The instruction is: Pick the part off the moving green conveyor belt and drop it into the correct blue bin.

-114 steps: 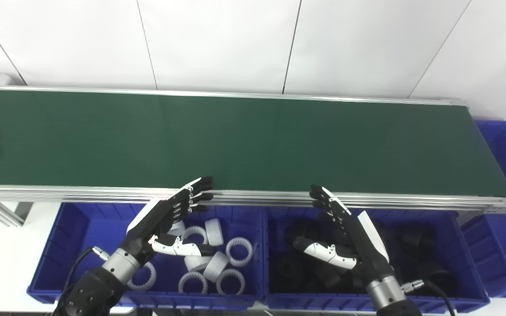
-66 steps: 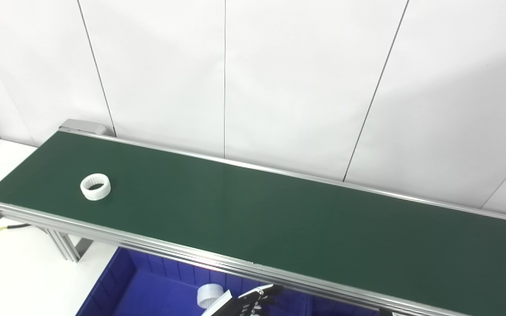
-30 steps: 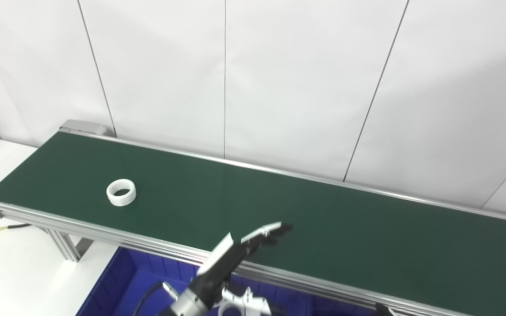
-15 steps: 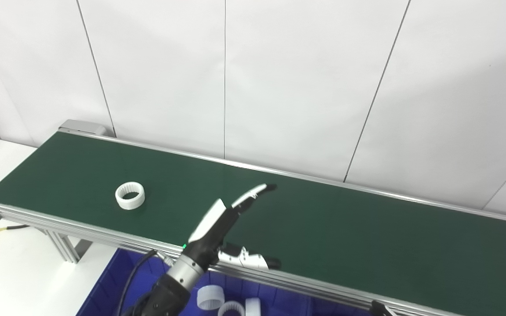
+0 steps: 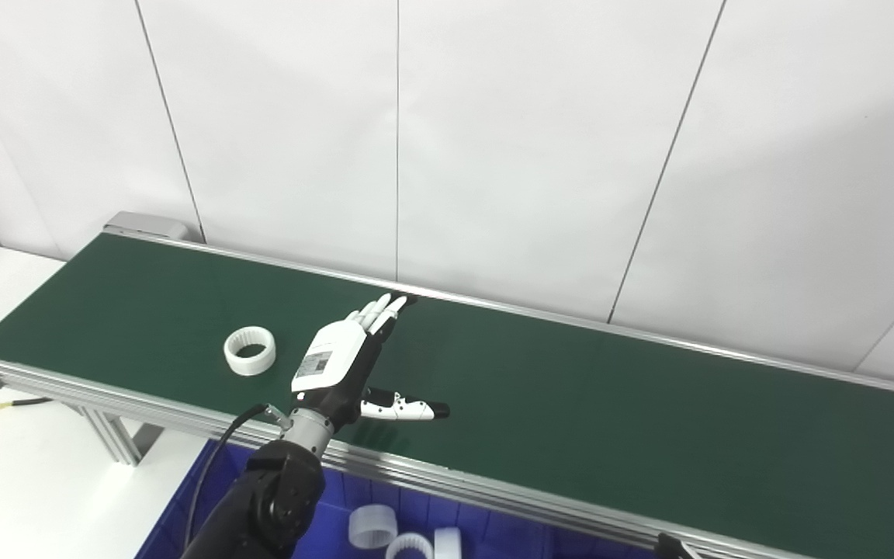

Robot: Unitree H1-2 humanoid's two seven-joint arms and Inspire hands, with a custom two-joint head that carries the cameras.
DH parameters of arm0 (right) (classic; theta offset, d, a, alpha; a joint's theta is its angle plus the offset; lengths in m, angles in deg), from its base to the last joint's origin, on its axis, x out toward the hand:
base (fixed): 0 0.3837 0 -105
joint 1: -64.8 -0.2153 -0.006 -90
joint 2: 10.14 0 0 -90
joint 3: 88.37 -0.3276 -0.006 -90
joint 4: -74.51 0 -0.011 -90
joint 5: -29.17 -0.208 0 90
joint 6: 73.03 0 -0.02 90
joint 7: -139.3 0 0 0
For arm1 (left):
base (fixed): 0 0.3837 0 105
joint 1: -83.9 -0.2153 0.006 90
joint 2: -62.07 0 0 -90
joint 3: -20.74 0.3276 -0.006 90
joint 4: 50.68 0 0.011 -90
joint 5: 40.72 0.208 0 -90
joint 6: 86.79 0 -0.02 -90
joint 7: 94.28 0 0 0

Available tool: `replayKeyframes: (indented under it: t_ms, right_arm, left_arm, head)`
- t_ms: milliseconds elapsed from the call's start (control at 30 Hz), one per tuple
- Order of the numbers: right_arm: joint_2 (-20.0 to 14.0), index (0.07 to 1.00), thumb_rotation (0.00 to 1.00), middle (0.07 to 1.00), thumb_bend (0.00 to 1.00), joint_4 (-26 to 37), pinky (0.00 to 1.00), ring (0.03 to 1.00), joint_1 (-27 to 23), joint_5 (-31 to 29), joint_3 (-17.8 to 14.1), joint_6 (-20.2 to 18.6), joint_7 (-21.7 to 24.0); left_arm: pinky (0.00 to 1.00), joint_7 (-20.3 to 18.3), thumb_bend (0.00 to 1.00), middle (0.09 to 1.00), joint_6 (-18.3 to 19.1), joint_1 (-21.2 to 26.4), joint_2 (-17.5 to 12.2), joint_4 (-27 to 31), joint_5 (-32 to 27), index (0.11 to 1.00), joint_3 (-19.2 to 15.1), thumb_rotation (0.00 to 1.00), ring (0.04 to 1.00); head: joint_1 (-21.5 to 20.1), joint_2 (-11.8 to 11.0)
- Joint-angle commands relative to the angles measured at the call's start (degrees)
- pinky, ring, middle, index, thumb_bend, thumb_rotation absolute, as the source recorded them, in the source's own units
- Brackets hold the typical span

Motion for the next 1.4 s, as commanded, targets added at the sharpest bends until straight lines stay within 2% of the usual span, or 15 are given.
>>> replayKeyframes:
  t_ms: [0, 200, 300, 467, 567, 867, 1367]
  right_arm:
    - [-0.2, 0.888, 0.11, 0.866, 0.72, 1.0, 0.74, 0.822, -0.5, -0.3, -0.2, 3.3, -0.5]
    - [-0.3, 0.888, 0.11, 0.861, 0.72, 0.8, 0.74, 0.821, -0.6, -0.4, -0.2, 3.8, -0.5]
    - [-0.3, 0.889, 0.13, 0.861, 0.72, 0.8, 0.75, 0.823, -0.6, -0.8, -0.3, 3.6, -0.4]
    - [-0.2, 0.89, 0.11, 0.862, 0.72, 0.8, 0.75, 0.824, -0.6, -0.9, -0.2, 3.7, -0.4]
    - [-0.3, 0.891, 0.1, 0.861, 0.72, 0.6, 0.75, 0.823, -0.6, -0.8, -0.2, 3.9, -0.4]
    - [-0.4, 0.89, 0.1, 0.861, 0.73, 0.6, 0.75, 0.822, -0.6, -0.9, -0.1, 4.1, -0.3]
    - [-0.4, 0.887, 0.12, 0.856, 0.73, 0.9, 0.74, 0.815, -0.5, -0.7, -0.2, 4.2, -0.5]
  left_arm:
    - [1.0, 3.6, 0.84, 0.999, 1.2, 3.6, -0.9, -0.1, 1.7, 0.963, 0.2, 0.54, 0.994]
    - [1.0, 7.5, 0.84, 0.992, 3.1, 5.8, -1.8, -3.7, 3.1, 0.955, 0.7, 0.56, 0.991]
    - [1.0, 7.9, 0.84, 0.991, 6.1, 7.1, -2.5, -5.1, 3.9, 0.951, 0.8, 0.55, 0.99]
    - [1.0, 9.0, 0.84, 0.984, 8.8, 8.3, -3.2, -6.8, 3.4, 0.948, 0.7, 0.5, 0.986]
    - [1.0, 9.9, 0.83, 0.986, 10.2, 8.9, -3.7, -7.8, 3.2, 0.951, 0.7, 0.42, 0.984]
    - [1.0, 12.1, 0.83, 0.998, 11.0, 10.6, -5.2, -11.8, 1.9, 0.949, 0.9, 0.31, 0.992]
    - [1.0, 12.4, 0.84, 0.997, 12.9, 11.4, -6.7, -16.4, 0.1, 0.941, 1.4, 0.3, 0.99]
  head:
    - [0.0, 0.0]
    - [0.1, 0.0]
    - [0.1, -0.2]
    - [0.1, -0.3]
    - [0.1, -0.3]
    - [0.1, -0.3]
    - [-0.1, -0.1]
